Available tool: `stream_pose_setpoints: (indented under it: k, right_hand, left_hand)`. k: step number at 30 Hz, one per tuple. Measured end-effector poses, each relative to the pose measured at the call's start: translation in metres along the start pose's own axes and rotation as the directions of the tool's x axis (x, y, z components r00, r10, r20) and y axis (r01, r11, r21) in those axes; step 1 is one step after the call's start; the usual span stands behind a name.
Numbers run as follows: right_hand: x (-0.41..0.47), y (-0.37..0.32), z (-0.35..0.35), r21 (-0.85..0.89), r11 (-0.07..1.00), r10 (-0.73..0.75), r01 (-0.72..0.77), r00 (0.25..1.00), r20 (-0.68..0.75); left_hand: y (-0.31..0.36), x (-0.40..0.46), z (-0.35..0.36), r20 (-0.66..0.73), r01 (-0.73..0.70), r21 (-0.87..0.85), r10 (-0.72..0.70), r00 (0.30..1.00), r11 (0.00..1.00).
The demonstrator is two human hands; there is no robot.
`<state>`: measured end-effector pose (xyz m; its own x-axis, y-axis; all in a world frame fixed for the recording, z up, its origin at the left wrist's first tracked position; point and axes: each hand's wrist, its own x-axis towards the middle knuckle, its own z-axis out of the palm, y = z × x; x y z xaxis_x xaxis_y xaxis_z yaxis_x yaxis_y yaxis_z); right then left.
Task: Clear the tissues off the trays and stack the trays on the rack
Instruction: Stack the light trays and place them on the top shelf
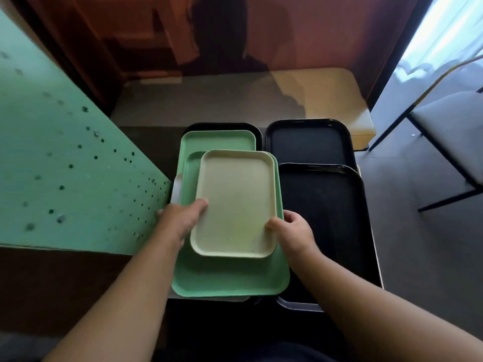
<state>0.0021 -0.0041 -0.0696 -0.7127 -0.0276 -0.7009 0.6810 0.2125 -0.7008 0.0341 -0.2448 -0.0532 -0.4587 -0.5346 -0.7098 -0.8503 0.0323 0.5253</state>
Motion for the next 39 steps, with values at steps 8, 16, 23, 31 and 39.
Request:
stream_pose_setpoints:
  k: [8,16,23,31,39]
  right_hand:
    - [-0.016,0.015,0.040,-0.028,0.998,0.055,-0.055,0.998,-0.014]
    - [-0.022,0.012,0.058,-0.066,0.998,0.020,-0.026,0.996,-0.083]
    - [-0.022,0.015,0.069,-0.135,0.990,0.039,-0.052,0.995,-0.095]
    - [-0.023,0.006,0.073,-0.005,0.997,0.081,-0.082,0.993,-0.081]
    - [-0.019,-0.011,0.053,0.079,0.996,0.043,-0.038,0.997,-0.066]
  left_hand:
    - [-0.047,0.007,-0.024,0.026,-0.039,0.069,0.037,0.999,0.997]
    - [-0.051,0.019,-0.027,0.011,-0.047,0.034,0.047,0.999,0.998]
    - [-0.049,0.022,-0.030,0.010,-0.029,0.046,0.029,1.000,0.999]
    - [-0.038,0.005,-0.043,0.040,-0.071,-0.018,0.071,0.997,0.997]
    - [-0.029,0.000,-0.042,0.066,-0.116,-0.033,0.118,0.991,0.993]
